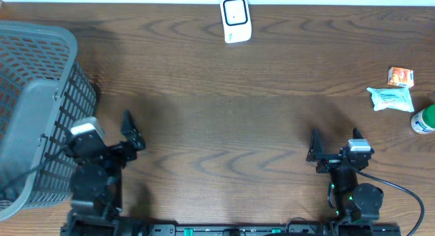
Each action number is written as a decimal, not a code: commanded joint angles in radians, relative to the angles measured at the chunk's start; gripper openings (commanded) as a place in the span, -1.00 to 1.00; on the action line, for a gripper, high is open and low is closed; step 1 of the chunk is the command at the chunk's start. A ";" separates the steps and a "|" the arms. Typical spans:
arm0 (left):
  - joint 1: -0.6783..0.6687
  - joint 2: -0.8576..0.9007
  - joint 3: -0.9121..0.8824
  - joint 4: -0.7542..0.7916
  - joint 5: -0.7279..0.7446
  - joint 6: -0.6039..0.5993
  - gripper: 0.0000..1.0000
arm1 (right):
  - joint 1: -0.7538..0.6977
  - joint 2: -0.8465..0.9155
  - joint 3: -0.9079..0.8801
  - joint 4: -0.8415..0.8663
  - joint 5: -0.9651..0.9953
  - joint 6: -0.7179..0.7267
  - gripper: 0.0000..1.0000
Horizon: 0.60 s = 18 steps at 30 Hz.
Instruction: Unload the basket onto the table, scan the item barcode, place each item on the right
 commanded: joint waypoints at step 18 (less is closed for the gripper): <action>0.009 -0.208 -0.245 0.042 0.013 0.001 0.96 | -0.008 -0.008 -0.002 -0.004 0.005 0.016 0.98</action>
